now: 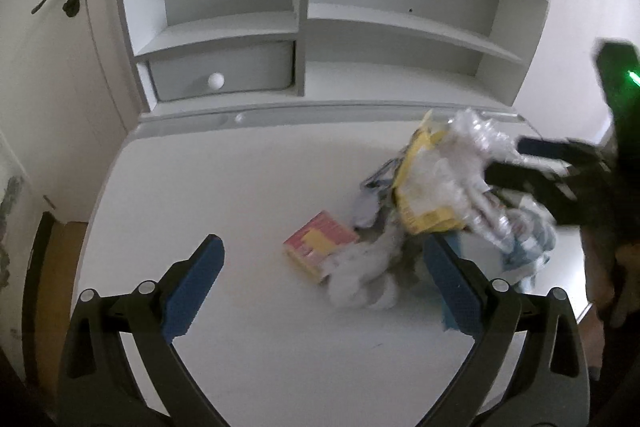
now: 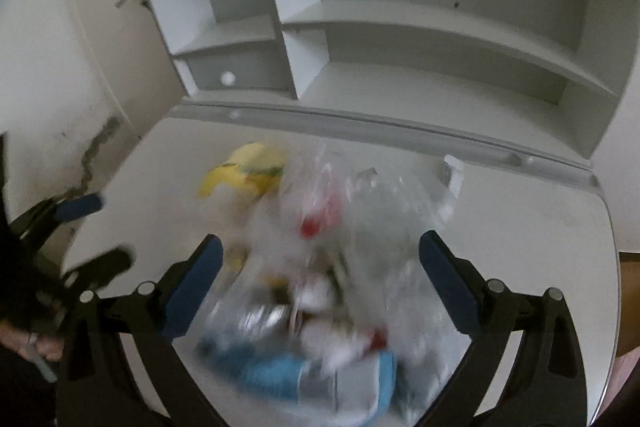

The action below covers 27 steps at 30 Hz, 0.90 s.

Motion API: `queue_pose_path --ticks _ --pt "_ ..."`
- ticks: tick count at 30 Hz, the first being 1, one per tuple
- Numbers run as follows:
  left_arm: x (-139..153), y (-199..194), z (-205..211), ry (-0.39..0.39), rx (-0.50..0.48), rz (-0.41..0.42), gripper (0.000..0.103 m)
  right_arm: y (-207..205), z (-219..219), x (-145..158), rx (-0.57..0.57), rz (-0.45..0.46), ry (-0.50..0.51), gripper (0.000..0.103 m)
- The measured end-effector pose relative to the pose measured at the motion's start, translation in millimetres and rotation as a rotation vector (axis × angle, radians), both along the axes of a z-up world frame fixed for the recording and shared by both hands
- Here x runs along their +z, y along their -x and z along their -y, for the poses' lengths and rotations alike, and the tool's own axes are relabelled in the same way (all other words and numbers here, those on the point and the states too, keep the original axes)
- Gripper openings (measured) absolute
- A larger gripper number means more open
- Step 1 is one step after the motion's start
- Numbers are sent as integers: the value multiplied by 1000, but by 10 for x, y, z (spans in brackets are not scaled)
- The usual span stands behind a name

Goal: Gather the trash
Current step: 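Grasp the clear plastic bag with the right tool while the left tool grasps the yellow wrapper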

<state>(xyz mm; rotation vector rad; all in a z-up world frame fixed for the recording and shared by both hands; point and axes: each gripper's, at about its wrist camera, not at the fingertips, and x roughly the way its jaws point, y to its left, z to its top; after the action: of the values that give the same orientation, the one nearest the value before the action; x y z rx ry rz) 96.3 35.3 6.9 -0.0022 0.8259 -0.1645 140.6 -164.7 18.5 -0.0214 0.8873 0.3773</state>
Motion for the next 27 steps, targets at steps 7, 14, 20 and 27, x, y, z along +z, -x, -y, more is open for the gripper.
queue_pose_path --ticks 7,14,20,27 --pt "-45 -152 -118 -12 -3 -6 97 -158 -141 -32 57 -33 1 27" --pt "47 -408 153 24 -90 -1 97 312 258 595 34 114 -122 27" --pt "-23 -701 546 31 -183 -65 93 823 624 574 -19 93 -146 27" --pt "-4 -740 695 14 -211 -91 8 1457 1103 369 -127 94 -136 27"
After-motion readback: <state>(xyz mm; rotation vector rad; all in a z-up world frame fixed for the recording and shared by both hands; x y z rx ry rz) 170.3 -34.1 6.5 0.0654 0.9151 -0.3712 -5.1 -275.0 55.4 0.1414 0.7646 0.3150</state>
